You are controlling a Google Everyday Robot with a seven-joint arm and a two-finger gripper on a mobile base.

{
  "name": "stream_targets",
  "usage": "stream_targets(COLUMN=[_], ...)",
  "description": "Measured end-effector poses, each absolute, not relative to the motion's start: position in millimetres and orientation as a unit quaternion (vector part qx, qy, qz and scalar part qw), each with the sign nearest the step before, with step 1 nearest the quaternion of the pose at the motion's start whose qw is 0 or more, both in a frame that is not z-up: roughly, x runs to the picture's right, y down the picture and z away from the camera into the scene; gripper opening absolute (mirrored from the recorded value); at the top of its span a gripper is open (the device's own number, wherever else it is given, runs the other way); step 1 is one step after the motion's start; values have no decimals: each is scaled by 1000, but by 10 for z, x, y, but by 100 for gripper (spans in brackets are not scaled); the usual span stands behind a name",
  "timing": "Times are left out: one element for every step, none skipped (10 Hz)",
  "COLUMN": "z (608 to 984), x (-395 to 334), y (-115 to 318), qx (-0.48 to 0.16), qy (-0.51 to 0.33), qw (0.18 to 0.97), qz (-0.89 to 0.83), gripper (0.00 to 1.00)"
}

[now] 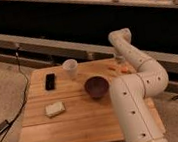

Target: Place the pepper in the ceramic bowl

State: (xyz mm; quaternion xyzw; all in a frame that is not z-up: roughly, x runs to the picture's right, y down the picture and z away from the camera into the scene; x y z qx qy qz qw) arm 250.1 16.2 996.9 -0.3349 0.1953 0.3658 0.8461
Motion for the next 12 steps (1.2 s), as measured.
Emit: stream_targets(z=[9992, 10001, 10006, 10003, 9989, 9969, 9947, 9926, 9896, 9875, 9852, 9838], x=[2501, 2505, 2513, 2519, 2529, 2545, 2552, 2558, 2558, 2545, 2513, 2489], y=[196, 215, 228, 228, 209, 177, 139, 100, 43, -1, -50, -69], qx=[-339, -341, -342, -343, -342, -339, -336, -333, -329, -327, -326, -326], qy=[195, 195, 195, 195, 196, 196, 196, 197, 196, 195, 193, 192], qw=[844, 843, 842, 841, 840, 840, 841, 841, 843, 845, 847, 848], qz=[367, 368, 369, 371, 373, 375, 377, 377, 378, 376, 373, 370], gripper=[49, 40, 30, 18, 9, 2, 0, 0, 0, 0, 0, 0])
